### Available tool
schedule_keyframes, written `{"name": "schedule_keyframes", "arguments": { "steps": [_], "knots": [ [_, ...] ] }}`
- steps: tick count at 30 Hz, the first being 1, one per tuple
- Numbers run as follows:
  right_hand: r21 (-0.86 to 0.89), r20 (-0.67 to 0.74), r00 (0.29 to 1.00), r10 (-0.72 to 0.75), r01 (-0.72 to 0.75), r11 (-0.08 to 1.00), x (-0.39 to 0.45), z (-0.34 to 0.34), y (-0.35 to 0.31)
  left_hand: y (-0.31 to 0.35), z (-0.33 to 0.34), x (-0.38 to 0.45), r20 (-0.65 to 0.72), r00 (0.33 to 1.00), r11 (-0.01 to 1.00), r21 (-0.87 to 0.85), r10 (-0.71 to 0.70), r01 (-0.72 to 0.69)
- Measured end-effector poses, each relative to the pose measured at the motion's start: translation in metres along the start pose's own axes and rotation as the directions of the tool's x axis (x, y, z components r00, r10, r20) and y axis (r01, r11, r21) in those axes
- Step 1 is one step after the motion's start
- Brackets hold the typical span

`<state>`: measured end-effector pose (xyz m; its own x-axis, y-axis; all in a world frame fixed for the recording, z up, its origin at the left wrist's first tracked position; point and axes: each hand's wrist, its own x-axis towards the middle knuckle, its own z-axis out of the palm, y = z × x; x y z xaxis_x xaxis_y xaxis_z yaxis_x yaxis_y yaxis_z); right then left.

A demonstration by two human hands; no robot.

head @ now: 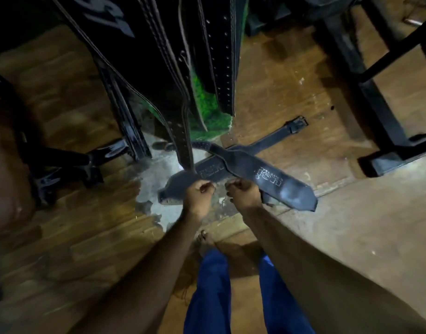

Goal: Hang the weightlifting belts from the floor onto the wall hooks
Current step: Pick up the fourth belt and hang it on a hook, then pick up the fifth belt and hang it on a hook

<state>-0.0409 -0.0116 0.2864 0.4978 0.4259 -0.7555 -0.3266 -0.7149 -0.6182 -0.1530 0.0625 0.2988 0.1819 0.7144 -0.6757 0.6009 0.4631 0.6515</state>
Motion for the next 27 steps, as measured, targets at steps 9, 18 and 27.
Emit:
{"name": "schedule_keyframes", "arguments": {
  "steps": [9,18,27],
  "knots": [
    [0.271,0.055,0.940,0.337,-0.339,0.901,0.079,-0.082,0.073,-0.016,0.121,0.050,0.265,0.964,0.964,0.248,0.022,-0.091],
    [0.513,0.028,0.844,0.536,-0.472,0.717,0.244,-0.104,0.219,-0.108,0.283,0.184,0.445,0.895,0.815,0.527,-0.021,-0.242],
    [0.822,0.059,0.786,0.615,-0.388,0.417,0.367,-0.099,0.338,-0.152,0.413,0.315,0.645,0.741,0.163,0.723,0.186,-0.671]
  ]
}}
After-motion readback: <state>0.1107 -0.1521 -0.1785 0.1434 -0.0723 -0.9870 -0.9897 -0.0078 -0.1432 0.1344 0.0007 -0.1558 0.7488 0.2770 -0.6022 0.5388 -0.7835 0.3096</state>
